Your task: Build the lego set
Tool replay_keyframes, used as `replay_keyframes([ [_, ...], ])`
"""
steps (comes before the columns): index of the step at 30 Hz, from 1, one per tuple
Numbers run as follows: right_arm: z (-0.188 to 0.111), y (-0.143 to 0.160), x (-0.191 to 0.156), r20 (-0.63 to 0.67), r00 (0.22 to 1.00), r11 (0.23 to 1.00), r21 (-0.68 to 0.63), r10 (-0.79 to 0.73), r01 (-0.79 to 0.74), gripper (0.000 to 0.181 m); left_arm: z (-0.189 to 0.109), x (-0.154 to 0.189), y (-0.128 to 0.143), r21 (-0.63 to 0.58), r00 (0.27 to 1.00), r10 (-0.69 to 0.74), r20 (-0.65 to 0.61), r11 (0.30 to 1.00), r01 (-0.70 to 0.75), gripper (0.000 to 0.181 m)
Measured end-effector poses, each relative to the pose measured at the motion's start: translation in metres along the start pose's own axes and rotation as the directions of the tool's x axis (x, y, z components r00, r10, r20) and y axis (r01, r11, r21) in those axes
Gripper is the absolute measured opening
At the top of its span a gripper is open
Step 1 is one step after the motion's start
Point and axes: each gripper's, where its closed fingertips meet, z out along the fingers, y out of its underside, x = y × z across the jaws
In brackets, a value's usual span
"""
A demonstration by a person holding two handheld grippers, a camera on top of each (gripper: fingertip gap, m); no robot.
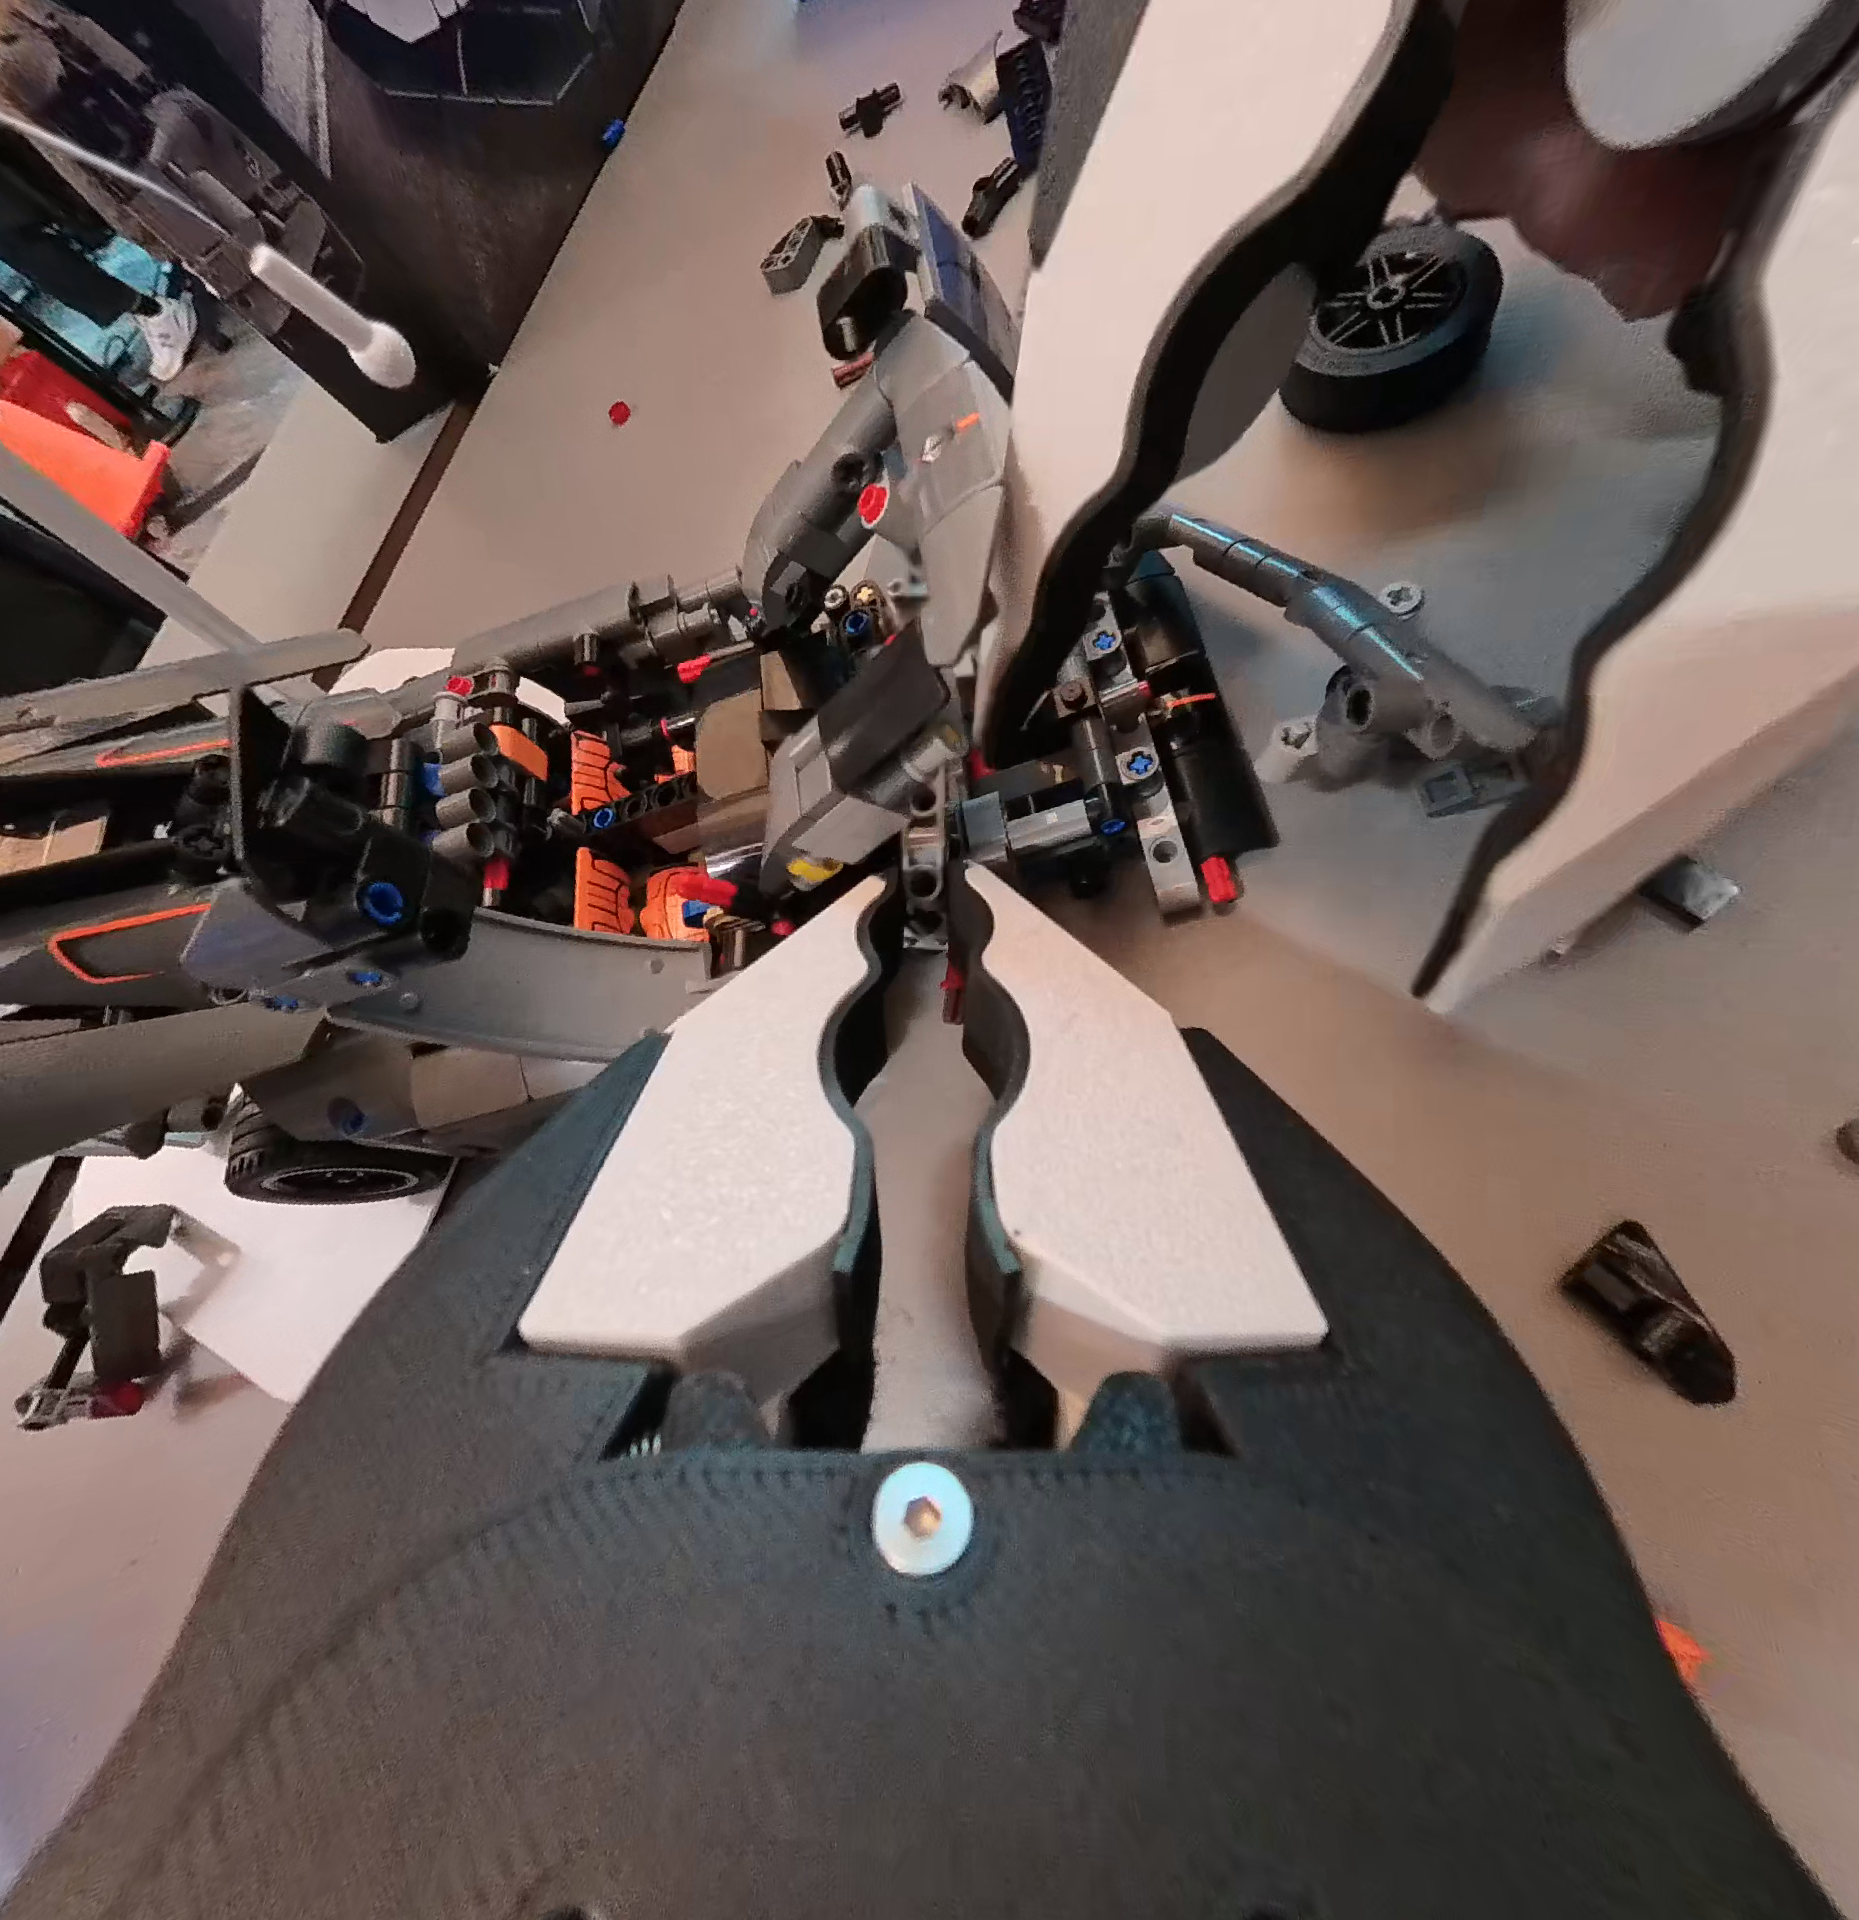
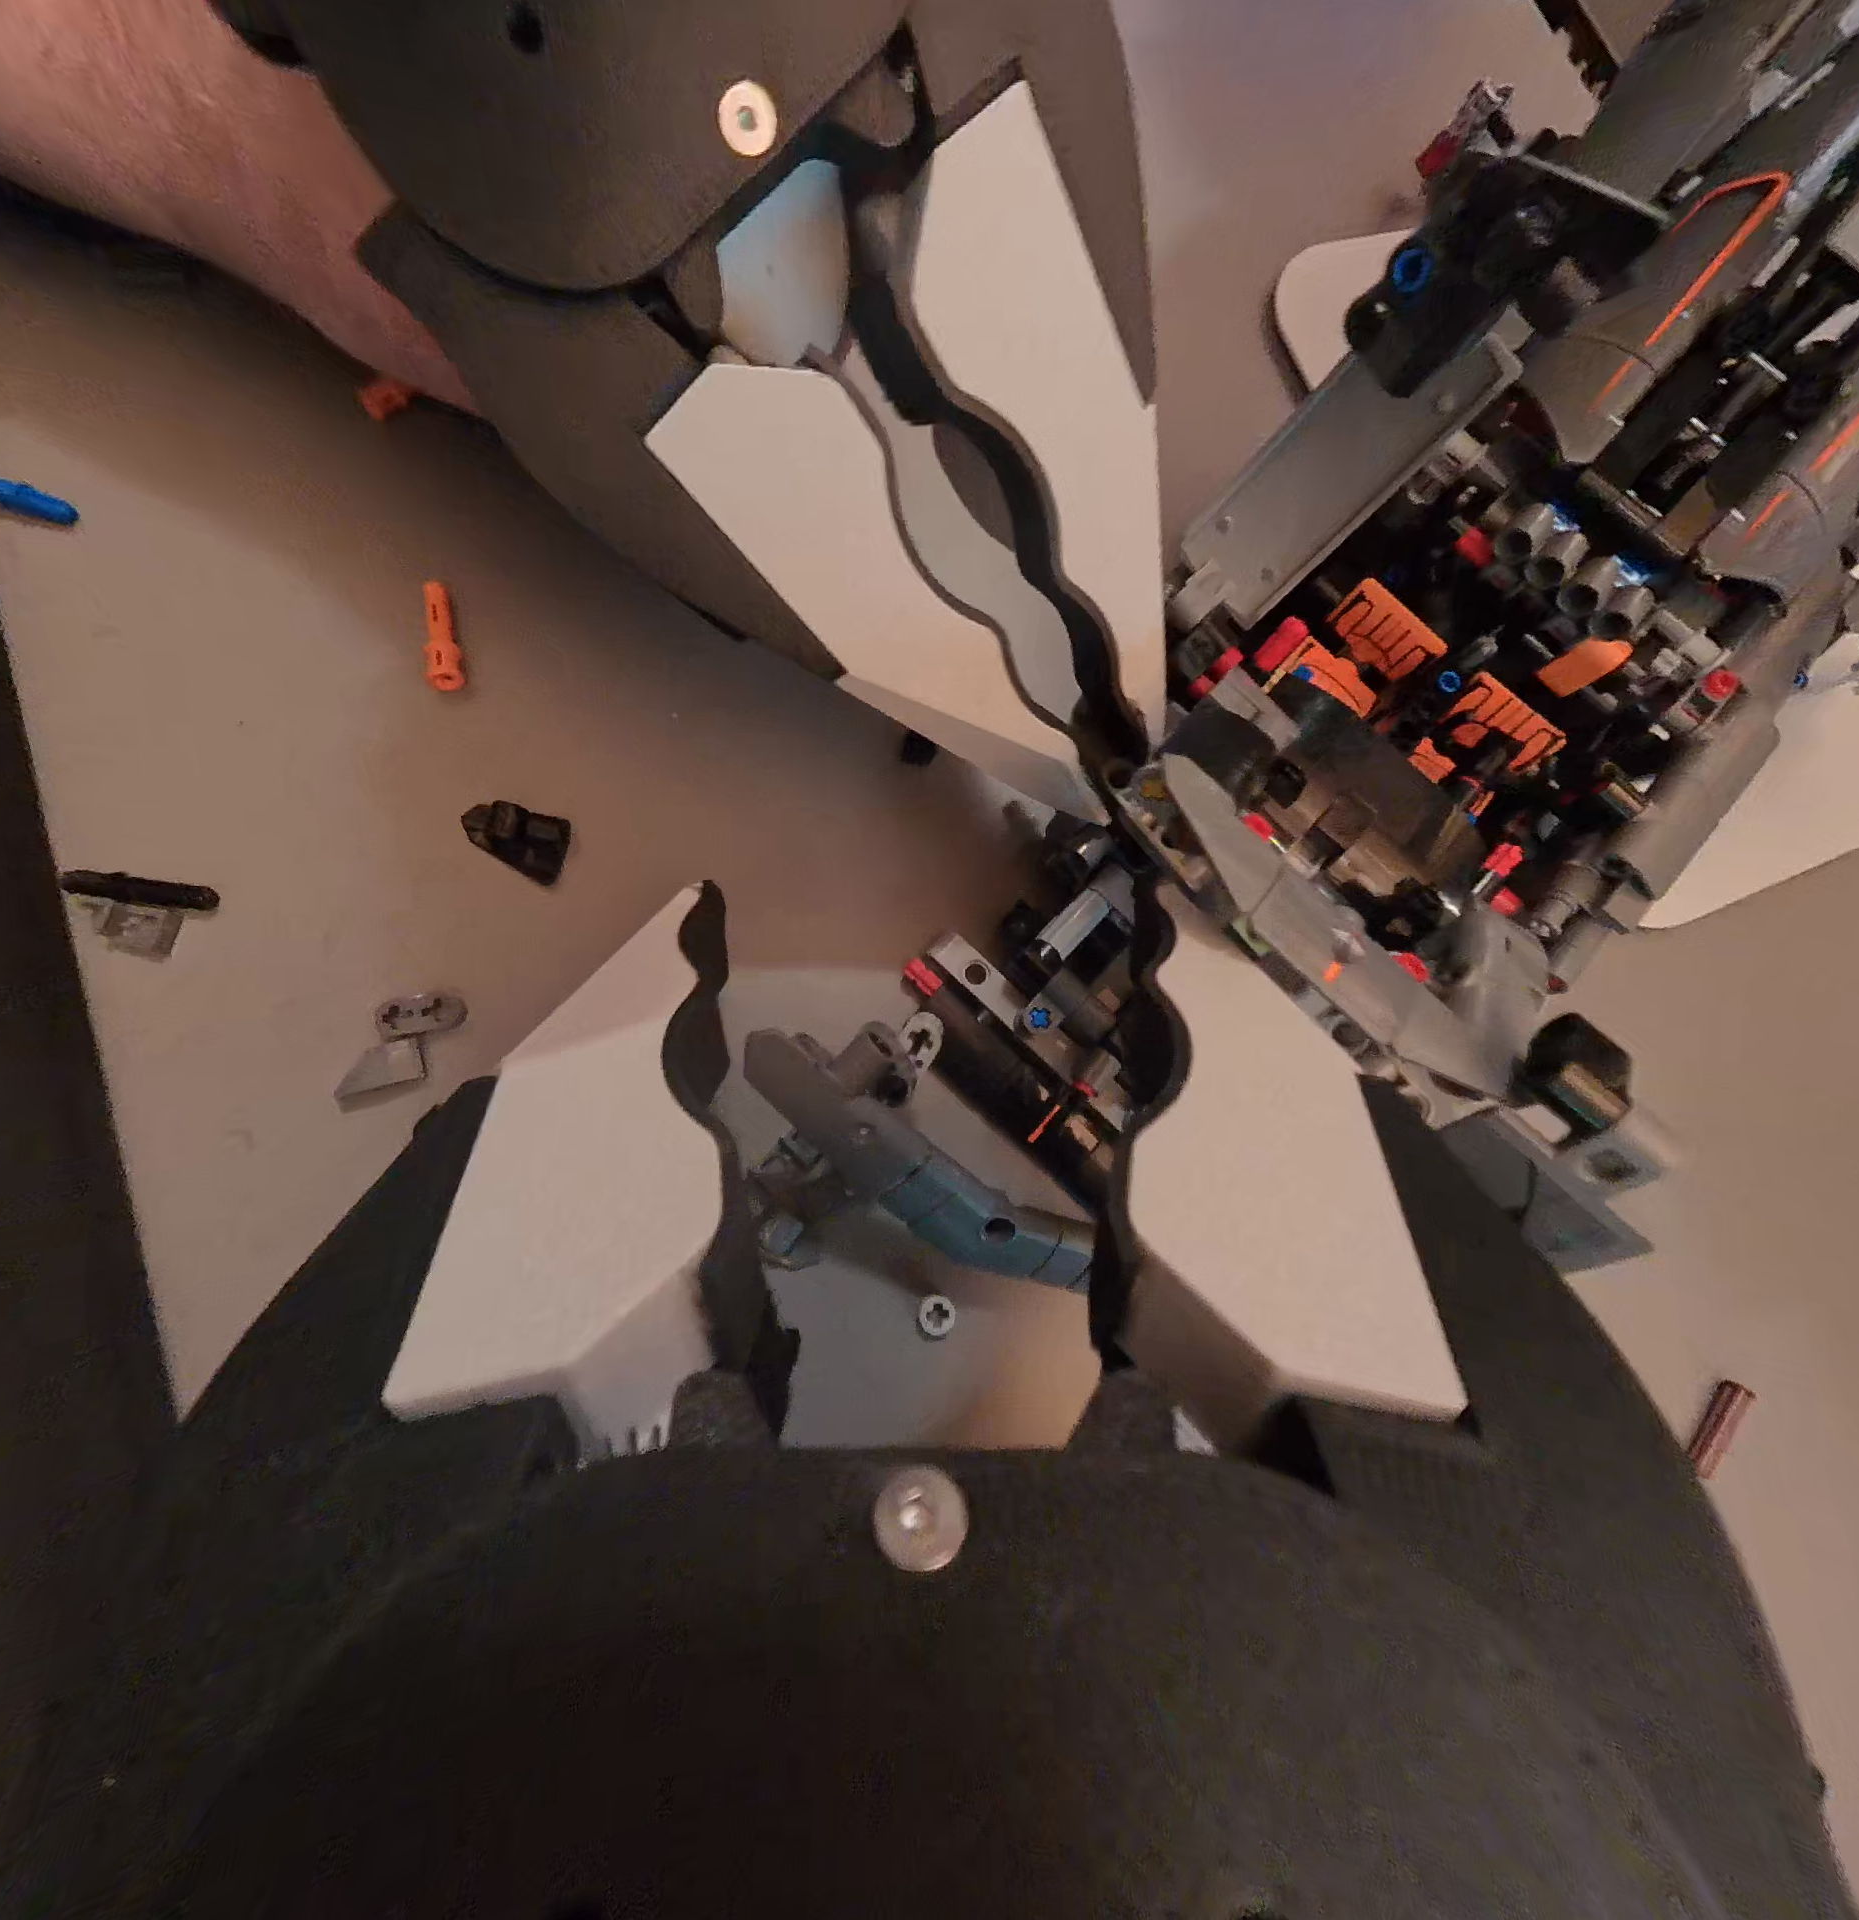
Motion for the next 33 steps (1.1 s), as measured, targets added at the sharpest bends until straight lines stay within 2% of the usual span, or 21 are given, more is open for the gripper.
replay_keyframes([
  [10, 0.012, 0.003, 0.004, -0.116, 0.987, 0.994, -0.045, -0.107, 0.102, 0.089, 0.001, 0.000, 0.000, -0.014, 1.000, -0.026, -0.015, 1.000, 0.026, 0.005],
  [13, 0.017, 0.007, 0.010, -0.162, 0.975, 0.987, -0.080, -0.154, 0.143, 0.084, 0.001, 0.000, 0.000, -0.016, 0.999, -0.028, -0.017, 0.999, 0.028, 0.005],
  [17, 0.018, 0.006, 0.011, -0.161, 0.975, 0.987, -0.066, -0.155, 0.146, 0.079, 0.001, -0.001, 0.001, -0.024, 1.000, -0.022, -0.006, 0.999, 0.022, 0.005],
  [33, 0.019, 0.003, 0.014, -0.193, 0.959, 0.978, -0.068, -0.209, 0.199, 0.076, -0.001, -0.006, 0.005, -0.043, 0.999, -0.025, 0.045, 0.999, 0.027, 0.005],
])
